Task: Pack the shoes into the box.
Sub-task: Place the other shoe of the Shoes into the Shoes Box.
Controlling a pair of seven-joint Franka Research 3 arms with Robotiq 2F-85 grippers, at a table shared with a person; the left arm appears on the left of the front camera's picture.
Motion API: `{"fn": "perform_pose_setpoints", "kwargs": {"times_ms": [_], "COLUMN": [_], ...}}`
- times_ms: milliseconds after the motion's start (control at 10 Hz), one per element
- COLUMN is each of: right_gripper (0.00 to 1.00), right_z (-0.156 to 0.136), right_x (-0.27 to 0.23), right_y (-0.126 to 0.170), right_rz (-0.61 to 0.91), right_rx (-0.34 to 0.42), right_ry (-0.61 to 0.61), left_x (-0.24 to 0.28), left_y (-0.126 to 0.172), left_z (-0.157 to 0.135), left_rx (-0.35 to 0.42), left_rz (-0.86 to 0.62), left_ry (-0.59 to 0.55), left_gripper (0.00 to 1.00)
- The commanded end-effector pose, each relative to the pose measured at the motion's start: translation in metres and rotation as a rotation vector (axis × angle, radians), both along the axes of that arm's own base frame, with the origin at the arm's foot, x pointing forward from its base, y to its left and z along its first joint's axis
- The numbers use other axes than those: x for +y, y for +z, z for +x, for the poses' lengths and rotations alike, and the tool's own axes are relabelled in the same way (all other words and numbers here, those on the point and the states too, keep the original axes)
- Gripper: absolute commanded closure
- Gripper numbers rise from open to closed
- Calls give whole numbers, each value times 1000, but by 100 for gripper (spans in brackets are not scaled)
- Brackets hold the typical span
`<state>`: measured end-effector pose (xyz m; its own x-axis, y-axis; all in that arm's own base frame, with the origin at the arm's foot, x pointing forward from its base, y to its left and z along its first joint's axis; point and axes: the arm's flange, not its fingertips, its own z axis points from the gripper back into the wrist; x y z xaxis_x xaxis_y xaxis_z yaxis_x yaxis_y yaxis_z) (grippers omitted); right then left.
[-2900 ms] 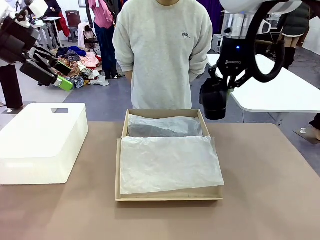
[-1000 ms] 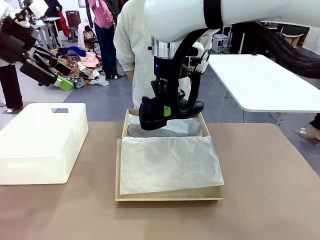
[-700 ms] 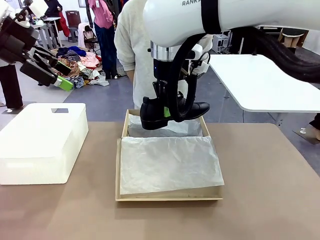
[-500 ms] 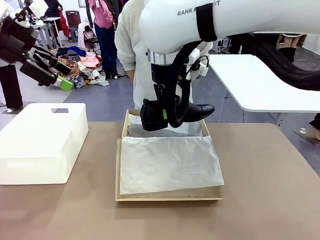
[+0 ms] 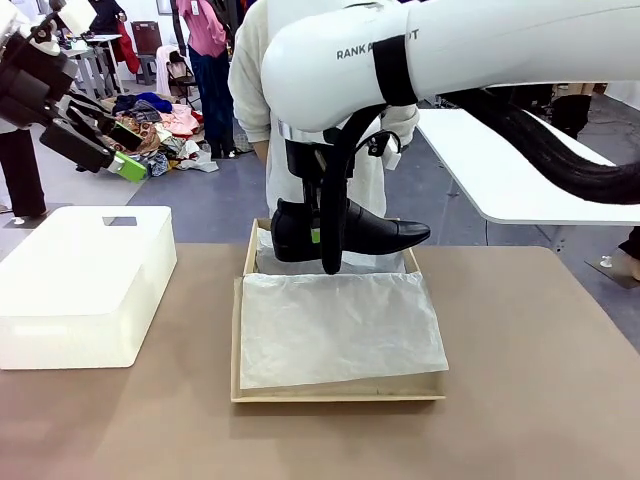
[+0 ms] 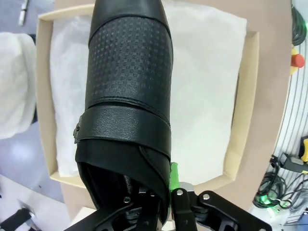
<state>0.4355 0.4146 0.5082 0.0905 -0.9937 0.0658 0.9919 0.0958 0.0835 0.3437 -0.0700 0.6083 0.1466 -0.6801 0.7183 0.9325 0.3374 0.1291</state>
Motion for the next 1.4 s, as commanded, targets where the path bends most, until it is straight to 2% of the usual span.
{"fn": "perform_pose_setpoints", "kwargs": {"times_ms": [0,500,800,1300], "right_gripper": [100,100,100,100], "right_z": [5,24,28,26], "right_x": [5,21,29,24], "right_y": [-8,-28,-40,-51], "right_rz": [-18,99,63,65], "right_rx": [-66,-56,-82,-37], "right_ry": [-33,-60,-69,-32], "left_x": [0,0,0,0], "left_y": [0,0,0,0], "left_z": [0,0,0,0], "left_rx": [-4,-4,-4,-4], "left_rz": [-12,-12,-12,-12], "left_ry": [-16,-16,-16,-16], "left_gripper": [0,0,0,0]}}
